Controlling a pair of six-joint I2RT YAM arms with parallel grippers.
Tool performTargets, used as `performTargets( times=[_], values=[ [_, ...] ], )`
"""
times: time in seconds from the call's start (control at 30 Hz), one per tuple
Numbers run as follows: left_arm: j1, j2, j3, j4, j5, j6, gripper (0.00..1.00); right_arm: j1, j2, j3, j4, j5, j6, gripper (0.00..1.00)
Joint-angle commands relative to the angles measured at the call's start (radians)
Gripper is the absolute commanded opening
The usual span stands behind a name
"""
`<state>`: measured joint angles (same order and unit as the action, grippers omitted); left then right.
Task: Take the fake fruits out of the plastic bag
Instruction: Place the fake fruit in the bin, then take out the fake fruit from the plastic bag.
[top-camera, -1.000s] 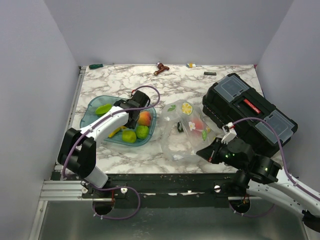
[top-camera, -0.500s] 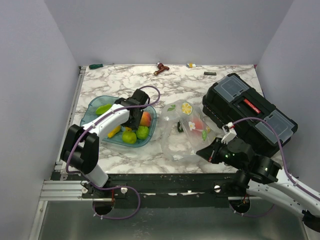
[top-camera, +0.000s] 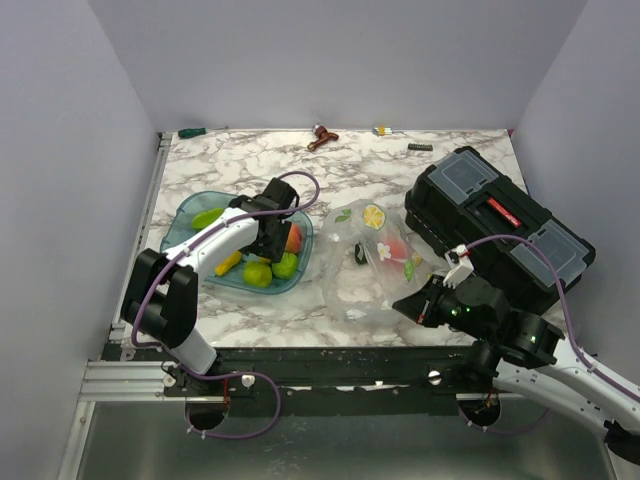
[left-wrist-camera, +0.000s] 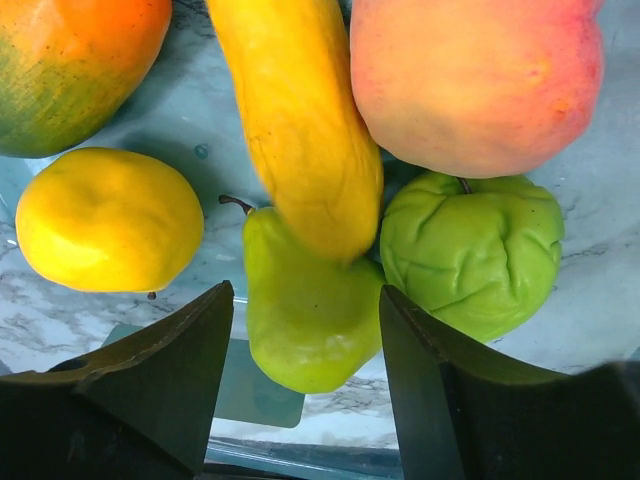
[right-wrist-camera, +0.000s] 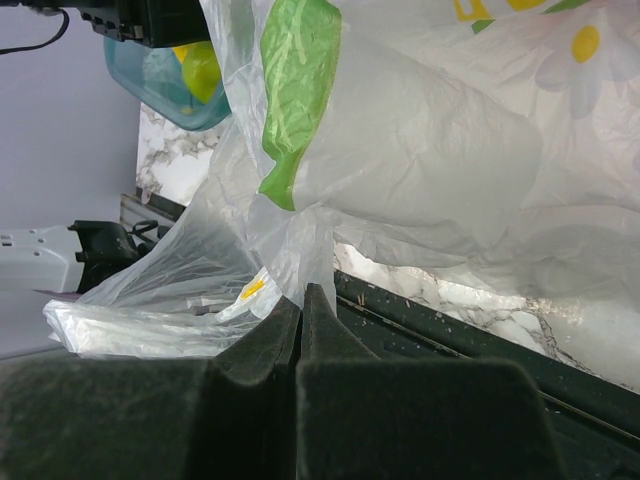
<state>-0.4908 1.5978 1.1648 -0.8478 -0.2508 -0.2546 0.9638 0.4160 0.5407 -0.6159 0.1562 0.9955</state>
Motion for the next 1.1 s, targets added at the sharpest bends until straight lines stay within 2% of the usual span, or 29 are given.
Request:
performTargets(
  times=[0.0,0.27,0.57,0.73,0.83,0.93,1.07],
  values=[
    [0.009,-0.031,0.006,-0.005,0.040,-0.008,0.60,0.002,0.004,0.006,0.008,0.000,0.004,0.01],
    [0.012,-0.189,-0.004,-0.026,0.145,-0.028,0.60,0.001,0.001,0.021,-0.008,-0.007,-0.004,0.01],
    [0.012,-0.494,-0.075,0.072,0.542,-0.120,0.59,0.001,0.014,0.002,0.052,-0.034,-0.002,0.01],
    [0.004,-0.656,-0.227,0.305,0.789,-0.240,0.61,0.001,0.043,0.022,0.050,-0.031,-0.024,0.01],
    [-0.021,-0.728,-0.334,0.493,0.864,-0.338,0.63,0.001,0.050,0.035,0.043,-0.027,-0.034,0.01],
    [-0.080,-0.785,-0.429,0.642,0.865,-0.403,0.63,0.001,0.049,0.037,0.042,-0.030,-0.051,0.01],
    [-0.229,-0.790,-0.478,0.754,0.773,-0.426,0.63,0.001,0.048,0.049,0.012,-0.036,-0.067,0.01]
  ],
)
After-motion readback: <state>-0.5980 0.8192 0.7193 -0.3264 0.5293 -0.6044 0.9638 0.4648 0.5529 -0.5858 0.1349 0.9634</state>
